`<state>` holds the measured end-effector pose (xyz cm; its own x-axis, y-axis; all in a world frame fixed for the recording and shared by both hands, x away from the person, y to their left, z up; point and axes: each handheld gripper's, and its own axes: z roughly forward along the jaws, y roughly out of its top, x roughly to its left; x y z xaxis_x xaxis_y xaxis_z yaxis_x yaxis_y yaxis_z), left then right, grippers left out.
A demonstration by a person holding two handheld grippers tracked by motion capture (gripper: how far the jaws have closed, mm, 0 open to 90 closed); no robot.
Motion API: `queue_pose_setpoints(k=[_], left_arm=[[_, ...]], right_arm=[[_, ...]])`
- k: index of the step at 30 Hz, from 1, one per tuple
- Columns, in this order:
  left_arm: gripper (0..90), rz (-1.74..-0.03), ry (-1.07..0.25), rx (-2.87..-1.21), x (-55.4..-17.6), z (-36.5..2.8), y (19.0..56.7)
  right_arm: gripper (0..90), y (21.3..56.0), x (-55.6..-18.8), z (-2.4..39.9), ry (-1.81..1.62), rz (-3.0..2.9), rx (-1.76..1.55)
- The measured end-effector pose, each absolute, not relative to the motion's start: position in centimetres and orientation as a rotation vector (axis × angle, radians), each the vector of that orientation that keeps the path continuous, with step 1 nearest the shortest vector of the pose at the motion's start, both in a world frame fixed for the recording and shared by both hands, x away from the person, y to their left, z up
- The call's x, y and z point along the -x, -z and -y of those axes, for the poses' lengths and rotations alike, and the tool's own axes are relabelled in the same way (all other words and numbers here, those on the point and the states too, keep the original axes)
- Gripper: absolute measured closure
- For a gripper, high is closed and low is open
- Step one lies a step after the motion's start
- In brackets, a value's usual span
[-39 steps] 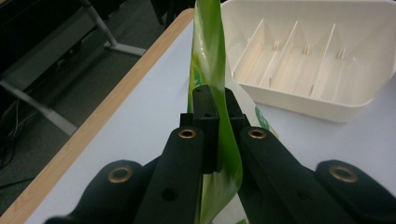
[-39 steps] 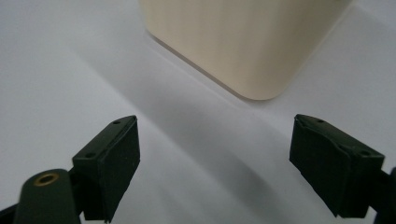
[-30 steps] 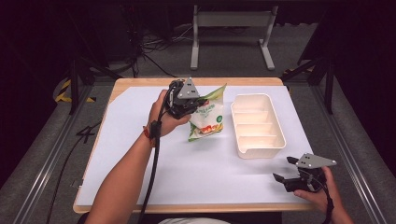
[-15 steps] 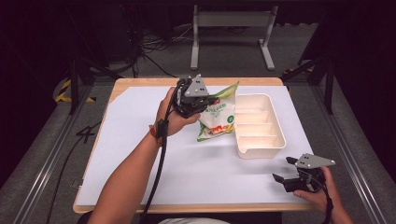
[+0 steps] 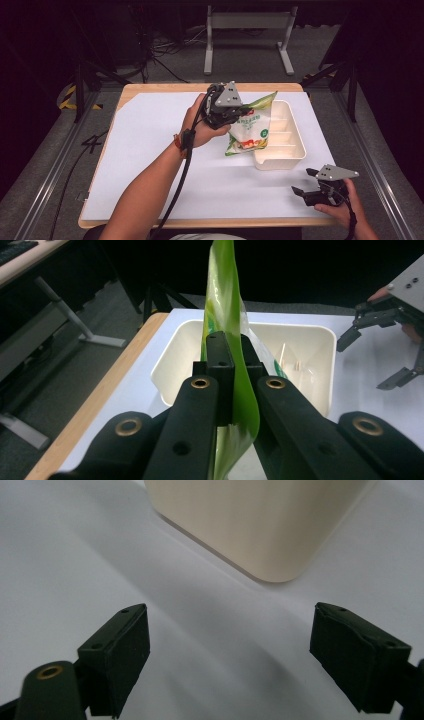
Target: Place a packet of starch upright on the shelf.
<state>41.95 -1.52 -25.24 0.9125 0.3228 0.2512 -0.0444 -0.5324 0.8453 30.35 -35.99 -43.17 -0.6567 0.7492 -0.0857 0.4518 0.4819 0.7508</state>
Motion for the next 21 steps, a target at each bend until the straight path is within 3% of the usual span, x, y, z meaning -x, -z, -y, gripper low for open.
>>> queue_pose_setpoints(k=[21], left_arm=[[89.5,-0.112,-0.426,-2.089,-42.5,6.6,25.9]], right_arm=[[15.1,42.8,-30.1,36.0,-1.067,-2.319,-0.956]])
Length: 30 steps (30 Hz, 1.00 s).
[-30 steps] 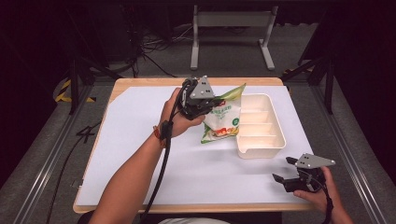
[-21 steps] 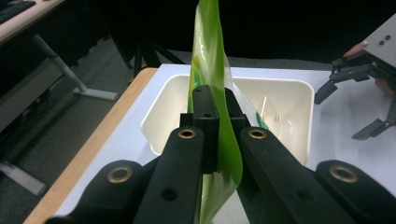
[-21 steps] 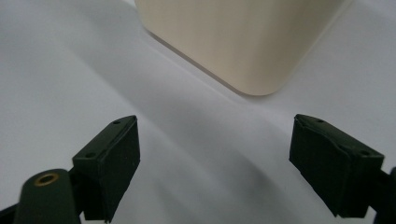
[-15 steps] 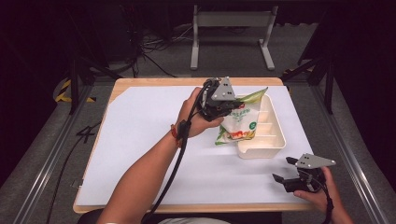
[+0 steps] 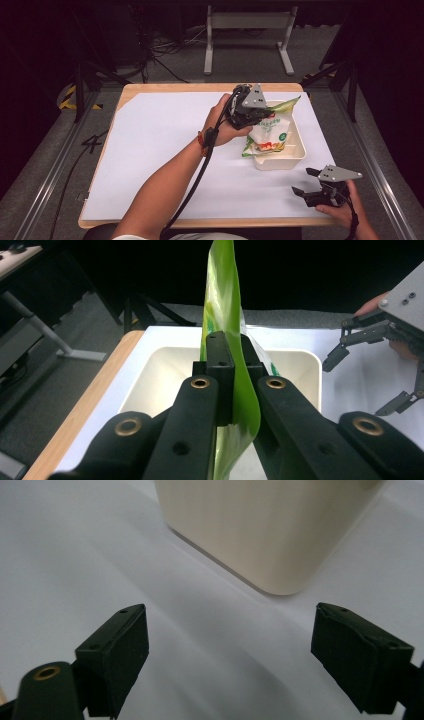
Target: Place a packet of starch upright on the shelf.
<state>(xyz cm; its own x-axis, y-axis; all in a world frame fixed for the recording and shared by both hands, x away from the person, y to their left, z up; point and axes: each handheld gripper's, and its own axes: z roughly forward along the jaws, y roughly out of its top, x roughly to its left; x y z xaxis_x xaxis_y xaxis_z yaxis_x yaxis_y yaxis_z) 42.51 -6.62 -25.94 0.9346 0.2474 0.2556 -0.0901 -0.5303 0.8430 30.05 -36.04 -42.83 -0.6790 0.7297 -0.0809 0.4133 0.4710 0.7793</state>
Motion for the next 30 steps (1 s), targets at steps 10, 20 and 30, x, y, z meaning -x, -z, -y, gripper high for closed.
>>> queue_pose_setpoints(k=[10,20,30], left_arm=[[89.4,-0.082,-0.374,-2.072,-43.2,8.7,26.9],[89.2,-0.080,-0.350,-2.022,-43.5,10.2,28.5],[88.3,-0.076,-0.300,-2.046,-43.7,11.5,30.5]], right_arm=[[15.8,42.8,-30.0,35.9,-1.057,-2.329,-0.935],[15.7,42.9,-30.1,36.1,-1.056,-2.329,-0.948],[15.5,43.1,-30.2,36.0,-1.033,-2.341,-0.943]])
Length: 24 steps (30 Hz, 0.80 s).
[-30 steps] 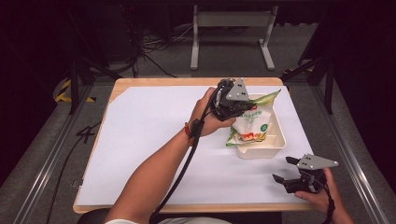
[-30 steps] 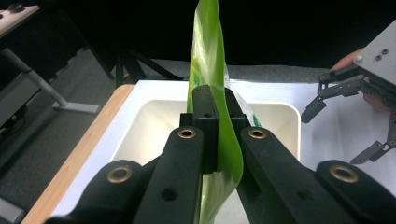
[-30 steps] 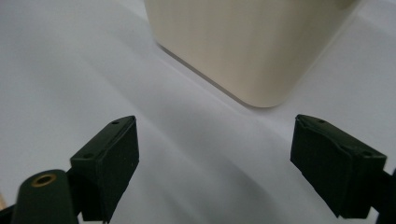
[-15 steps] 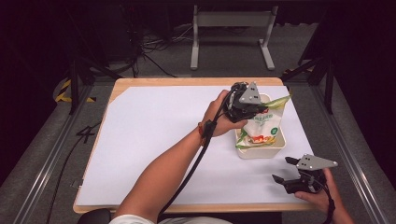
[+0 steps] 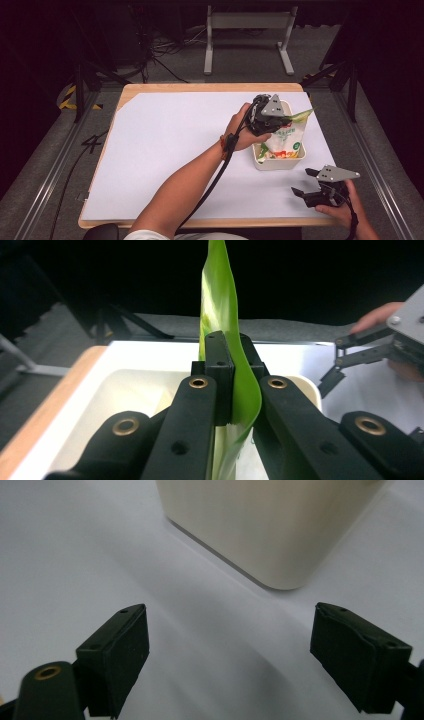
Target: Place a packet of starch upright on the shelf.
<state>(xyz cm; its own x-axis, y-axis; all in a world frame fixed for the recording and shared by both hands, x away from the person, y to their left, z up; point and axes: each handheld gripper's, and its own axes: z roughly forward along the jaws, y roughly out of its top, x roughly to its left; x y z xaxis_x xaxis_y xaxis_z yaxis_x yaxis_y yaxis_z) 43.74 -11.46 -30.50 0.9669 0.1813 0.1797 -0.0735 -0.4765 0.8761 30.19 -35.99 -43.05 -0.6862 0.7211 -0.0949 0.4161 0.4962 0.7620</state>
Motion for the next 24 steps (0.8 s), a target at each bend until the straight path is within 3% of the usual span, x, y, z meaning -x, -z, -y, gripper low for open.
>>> queue_pose_setpoints(k=[7,19,24], left_arm=[[87.2,-0.087,-0.299,-2.038,-43.9,11.5,31.1],[74.8,-0.102,-0.321,-2.033,-43.9,10.6,30.8],[73.6,-0.114,-0.323,-2.024,-43.8,10.6,31.1]], right_arm=[[15.5,43.0,-30.2,35.9,-1.031,-2.341,-0.942],[15.6,43.1,-30.2,35.9,-1.019,-2.342,-0.946],[15.6,43.1,-30.3,35.9,-1.009,-2.341,-0.941]])
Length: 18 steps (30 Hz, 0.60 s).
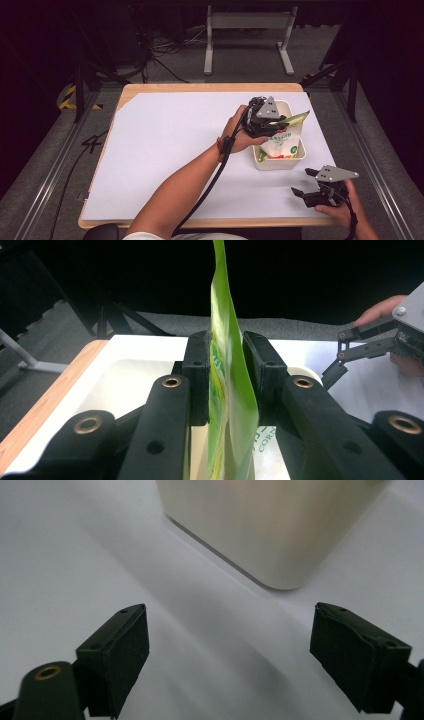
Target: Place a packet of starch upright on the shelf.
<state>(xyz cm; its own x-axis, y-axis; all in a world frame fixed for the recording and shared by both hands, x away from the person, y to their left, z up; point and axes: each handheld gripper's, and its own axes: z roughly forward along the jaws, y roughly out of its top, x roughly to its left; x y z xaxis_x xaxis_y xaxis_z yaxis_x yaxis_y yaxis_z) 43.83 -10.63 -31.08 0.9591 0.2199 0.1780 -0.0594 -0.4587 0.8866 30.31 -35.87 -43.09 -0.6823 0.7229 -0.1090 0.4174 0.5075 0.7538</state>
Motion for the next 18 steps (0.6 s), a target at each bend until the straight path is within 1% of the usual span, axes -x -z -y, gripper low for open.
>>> queue_pose_setpoints(k=[1,3,4,7,11,12,15,18], left_arm=[[73.0,-0.113,-0.327,-2.022,-43.9,10.6,31.1],[68.7,-0.123,-0.342,-2.017,-43.8,10.7,31.0],[68.7,-0.123,-0.342,-2.017,-43.8,10.7,31.0],[65.0,-0.128,-0.366,-2.011,-43.8,10.5,30.9],[64.0,-0.143,-0.346,-2.009,-44.0,10.5,31.1],[66.0,-0.144,-0.348,-2.016,-44.2,10.4,31.2],[62.0,-0.154,-0.333,-2.003,-44.4,10.0,31.0],[61.1,-0.163,-0.340,-2.009,-44.5,9.3,31.0]], right_arm=[[15.6,43.1,-30.3,35.9,-1.007,-2.339,-0.943],[15.6,43.0,-30.2,35.8,-1.006,-2.337,-0.939],[15.6,43.0,-30.2,35.8,-1.006,-2.337,-0.939],[15.6,43.1,-30.3,35.8,-1.001,-2.337,-0.940],[15.6,43.1,-30.4,35.9,-1.004,-2.340,-0.940],[15.6,43.1,-30.3,35.8,-0.997,-2.343,-0.938],[15.6,43.1,-30.2,35.8,-0.994,-2.346,-0.935],[15.6,43.1,-30.3,35.9,-0.992,-2.344,-0.934]])
